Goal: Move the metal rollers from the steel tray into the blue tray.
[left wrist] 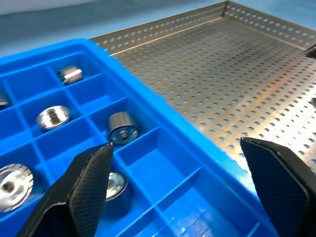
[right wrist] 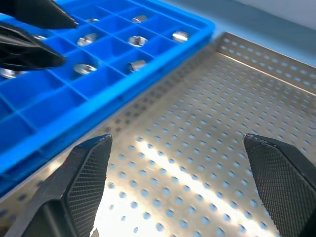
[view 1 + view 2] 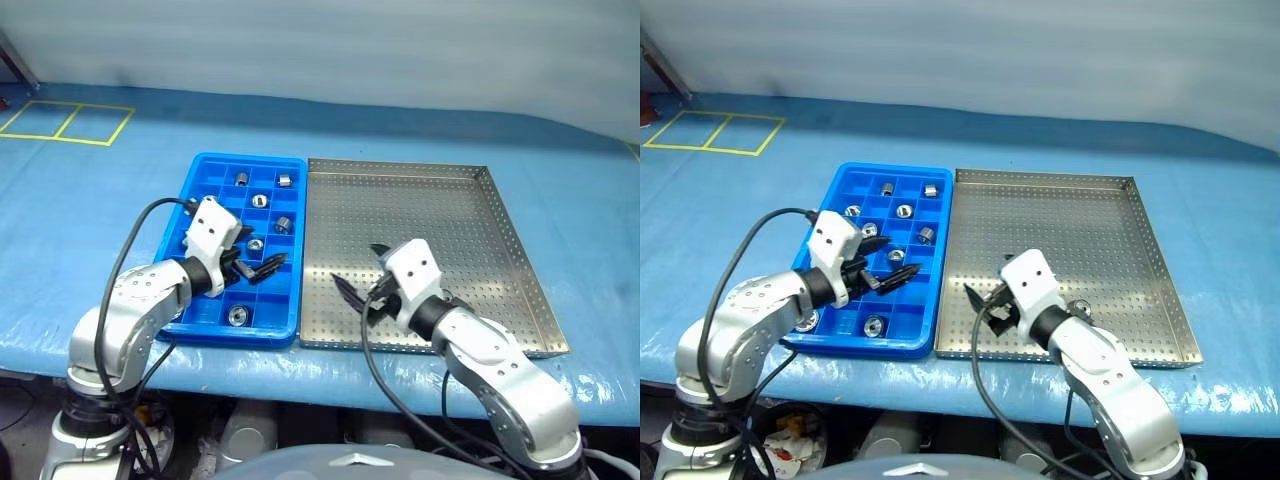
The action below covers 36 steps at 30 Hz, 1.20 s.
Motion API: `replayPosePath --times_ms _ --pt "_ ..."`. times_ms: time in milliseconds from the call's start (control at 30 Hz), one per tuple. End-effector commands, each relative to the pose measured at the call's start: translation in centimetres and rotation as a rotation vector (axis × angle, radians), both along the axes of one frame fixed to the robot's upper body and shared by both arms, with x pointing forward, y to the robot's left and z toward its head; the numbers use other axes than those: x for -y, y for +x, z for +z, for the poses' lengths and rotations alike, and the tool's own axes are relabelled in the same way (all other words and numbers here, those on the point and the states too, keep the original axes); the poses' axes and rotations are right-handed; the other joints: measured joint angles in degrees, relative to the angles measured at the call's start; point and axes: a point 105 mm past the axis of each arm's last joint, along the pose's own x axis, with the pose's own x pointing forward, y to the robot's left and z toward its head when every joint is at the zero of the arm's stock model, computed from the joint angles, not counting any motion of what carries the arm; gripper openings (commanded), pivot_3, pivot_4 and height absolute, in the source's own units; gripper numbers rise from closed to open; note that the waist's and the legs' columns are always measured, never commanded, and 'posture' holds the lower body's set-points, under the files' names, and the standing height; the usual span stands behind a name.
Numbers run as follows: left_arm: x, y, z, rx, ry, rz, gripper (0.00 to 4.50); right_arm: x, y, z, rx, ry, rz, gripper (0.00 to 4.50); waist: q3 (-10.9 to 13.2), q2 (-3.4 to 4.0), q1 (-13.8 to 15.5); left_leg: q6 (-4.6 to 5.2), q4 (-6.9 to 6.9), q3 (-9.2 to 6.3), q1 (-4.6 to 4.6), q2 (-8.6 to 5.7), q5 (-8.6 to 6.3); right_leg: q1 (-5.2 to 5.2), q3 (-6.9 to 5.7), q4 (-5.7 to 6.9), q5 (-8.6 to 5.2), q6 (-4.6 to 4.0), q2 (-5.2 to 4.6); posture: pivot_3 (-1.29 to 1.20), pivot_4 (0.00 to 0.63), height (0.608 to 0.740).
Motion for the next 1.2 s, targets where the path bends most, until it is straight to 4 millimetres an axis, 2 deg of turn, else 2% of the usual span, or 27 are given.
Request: replayPosePath --times_ms 33,267,333,467,600,833,1200 --pt "1.8 0.7 0.4 0.033 0.006 -0.085 4.48 2.2 -0.2 1.1 0.055 -0.01 -0.127 4.5 0.0 0.0 -0.24 0.0 0.0 0.0 0.01 -0.01 0.0 0.01 0.0 0.01 0.0 0.0 0.01 0.08 0.15 0.74" --pt "6.2 1.8 -0.4 0.018 0.012 -0.256 4.48 6.1 -0.8 -0.2 0.006 -0.007 -0.377 4.5 0.0 0.0 -2.3 0.01 0.01 0.04 0.0 -0.08 0.0 0.0 0.08 0.01 0.0 0.05 0.06 -0.01 0.15 0.74" --pt "7.2 1.9 -0.6 0.025 0.023 -0.302 4.48 6.2 -1.2 -0.2 0.004 -0.004 -0.386 4.5 0.0 0.01 -2.87 0.01 0.01 0.06 0.01 -0.12 0.0 0.0 0.1 0.01 0.0 0.06 0.08 -0.02 0.15 0.74" --pt "10.6 2.2 -1.4 0.017 0.047 -0.42 4.48 6.1 -2.2 -0.3 0.003 -0.001 -0.402 4.5 -0.01 0.02 -3.67 0.01 0.0 0.08 0.02 -0.15 0.0 -0.01 0.12 0.02 0.0 0.07 0.15 -0.06 0.15 0.74" --pt "13.6 2.7 -2.4 0.028 0.096 -0.518 4.48 6.8 -3.3 -0.5 -0.005 -0.006 -0.468 4.5 -0.02 0.03 -4.78 0.01 0.05 0.08 0.02 -0.2 0.0 0.0 0.14 0.02 0.0 0.08 0.18 -0.13 0.15 0.74" --pt "17.0 2.8 -3.2 0.058 0.119 -0.632 4.48 7.6 -4.6 -0.9 -0.008 -0.013 -0.53 4.5 -0.03 0.04 -7.25 0.02 0.03 0.17 0.03 -0.19 -0.01 -0.04 0.25 0.02 0.0 0.11 0.21 -0.21 0.15 0.74" --pt "20.7 3.2 -4.7 0.129 0.154 -0.695 4.48 6.4 -5.8 -1.6 -0.016 0.017 -0.532 4.5 -0.02 0.03 -9.74 0.03 0.03 0.22 0.03 -0.13 -0.02 -0.07 0.31 0.03 0.0 0.16 0.21 -0.27 0.15 0.74"
